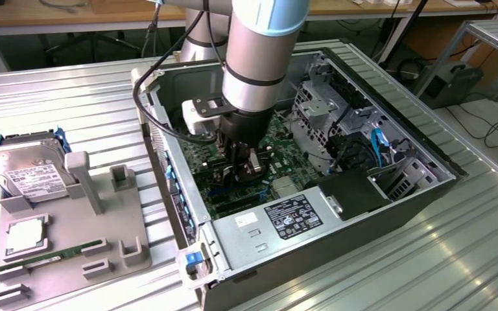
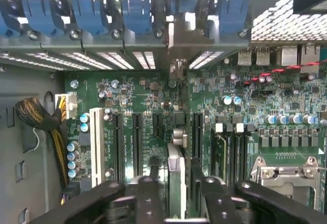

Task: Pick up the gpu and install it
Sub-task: 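Insert the gpu into the slot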

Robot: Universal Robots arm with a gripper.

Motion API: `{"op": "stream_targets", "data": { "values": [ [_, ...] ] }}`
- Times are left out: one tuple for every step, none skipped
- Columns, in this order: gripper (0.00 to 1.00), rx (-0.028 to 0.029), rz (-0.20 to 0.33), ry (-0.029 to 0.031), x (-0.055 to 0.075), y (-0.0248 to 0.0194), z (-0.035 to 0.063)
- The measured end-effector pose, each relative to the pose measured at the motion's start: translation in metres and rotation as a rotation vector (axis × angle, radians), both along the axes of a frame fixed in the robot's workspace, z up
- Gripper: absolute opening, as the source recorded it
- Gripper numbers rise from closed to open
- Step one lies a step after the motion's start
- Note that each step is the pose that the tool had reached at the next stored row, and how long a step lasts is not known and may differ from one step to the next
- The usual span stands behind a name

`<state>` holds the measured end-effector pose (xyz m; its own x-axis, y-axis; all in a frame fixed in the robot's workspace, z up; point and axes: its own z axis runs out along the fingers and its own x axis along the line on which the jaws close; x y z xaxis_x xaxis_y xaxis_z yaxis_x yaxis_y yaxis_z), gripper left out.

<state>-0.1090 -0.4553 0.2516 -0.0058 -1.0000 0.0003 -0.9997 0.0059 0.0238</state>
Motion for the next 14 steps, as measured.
{"op": "stream_targets", "data": {
  "values": [
    [0.4,-0.0002,0.0,0.0001,0.0,0.0,0.0001],
    [0.4,-0.0004,0.0,0.0002,0.0,0.0,0.0002],
    [0.4,-0.0006,0.0,0.0003,0.0,-0.0001,0.0006],
    [0.4,-0.0006,0.0,0.0003,0.0,-0.0001,0.0017],
    [0.4,-0.0004,0.0,0.0003,0.0,0.0,0.0045],
    [0.4,-0.0004,0.0,0.0003,0.0,0.0,0.0074],
    [0.4,-0.0005,0.0,0.0003,0.0,0.0001,0.0107],
    [0.4,-0.0002,0.0,0.0002,0.0,0.0002,0.0139],
    [0.4,-0.0004,0.0,0.0002,0.0,0.0004,0.0182],
    [0.4,-0.0004,0.0,0.0002,0.0,0.0006,0.0232],
    [0.4,-0.0003,0.0,0.0002,0.0,0.0008,0.0265],
    [0.4,-0.0004,0.0,0.0003,0.0,0.001,0.0296],
    [0.4,-0.0005,0.0,0.0003,0.0,0.0013,0.0321],
    [0.4,-0.0003,0.0,0.0002,0.0,0.0017,0.0336]
  ]
}}
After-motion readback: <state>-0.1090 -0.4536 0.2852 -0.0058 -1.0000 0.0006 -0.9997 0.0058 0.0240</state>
